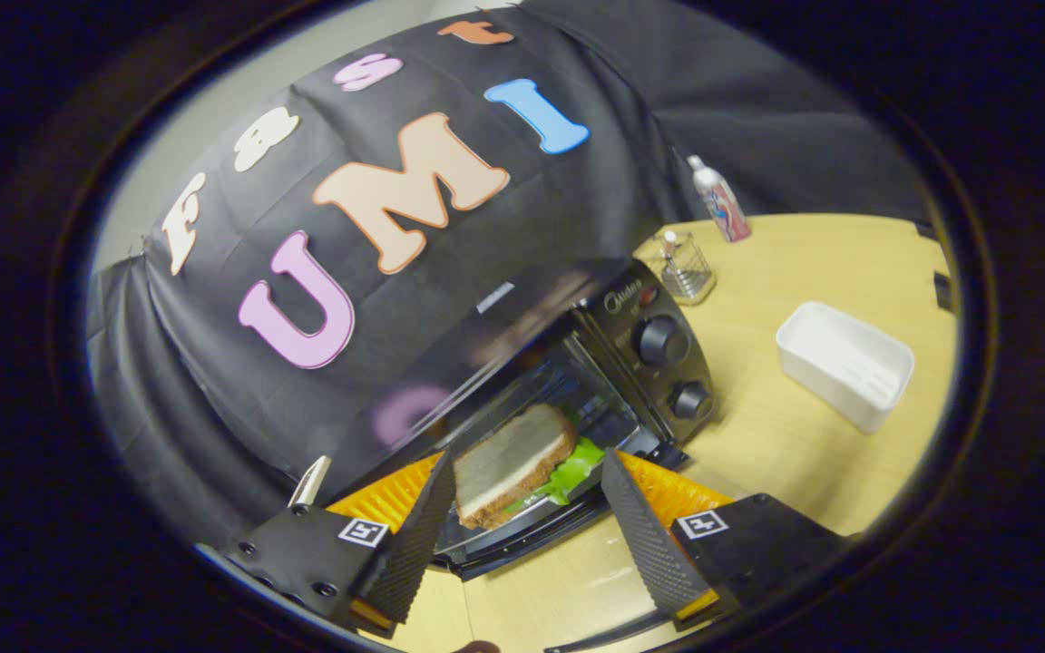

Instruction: Open the toaster oven, put the food inside, and close the toaster oven door.

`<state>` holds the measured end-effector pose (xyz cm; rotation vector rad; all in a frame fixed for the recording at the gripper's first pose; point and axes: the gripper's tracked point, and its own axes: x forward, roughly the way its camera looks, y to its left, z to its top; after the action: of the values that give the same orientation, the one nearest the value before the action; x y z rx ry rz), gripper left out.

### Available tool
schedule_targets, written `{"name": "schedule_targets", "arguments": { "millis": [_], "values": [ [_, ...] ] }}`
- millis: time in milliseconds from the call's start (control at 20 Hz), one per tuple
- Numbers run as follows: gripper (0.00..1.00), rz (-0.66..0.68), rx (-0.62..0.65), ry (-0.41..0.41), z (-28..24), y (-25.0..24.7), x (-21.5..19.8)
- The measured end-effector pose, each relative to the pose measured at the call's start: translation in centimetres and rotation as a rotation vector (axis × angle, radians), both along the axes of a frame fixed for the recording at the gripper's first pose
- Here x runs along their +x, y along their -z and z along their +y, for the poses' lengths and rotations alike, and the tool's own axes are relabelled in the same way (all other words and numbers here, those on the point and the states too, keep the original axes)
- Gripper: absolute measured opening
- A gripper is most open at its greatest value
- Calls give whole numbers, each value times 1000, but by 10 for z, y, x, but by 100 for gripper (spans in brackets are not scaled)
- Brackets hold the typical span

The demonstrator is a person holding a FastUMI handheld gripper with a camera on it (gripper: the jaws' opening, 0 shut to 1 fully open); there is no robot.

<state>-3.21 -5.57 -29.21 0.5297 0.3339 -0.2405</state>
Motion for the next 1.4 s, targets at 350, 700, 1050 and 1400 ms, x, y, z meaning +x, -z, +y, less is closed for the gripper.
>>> {"name": "schedule_targets", "arguments": {
  "millis": [350, 700, 1050, 1400],
  "values": [
    [99, 42, -294, 3, -16, -38, -41],
    [100, 208, -517, -31, -20, -20, -92],
    [100, 378, -518, -126, -6, 42, -137],
    [100, 518, -549, -221, 3, 100, -161]
  ]
}}
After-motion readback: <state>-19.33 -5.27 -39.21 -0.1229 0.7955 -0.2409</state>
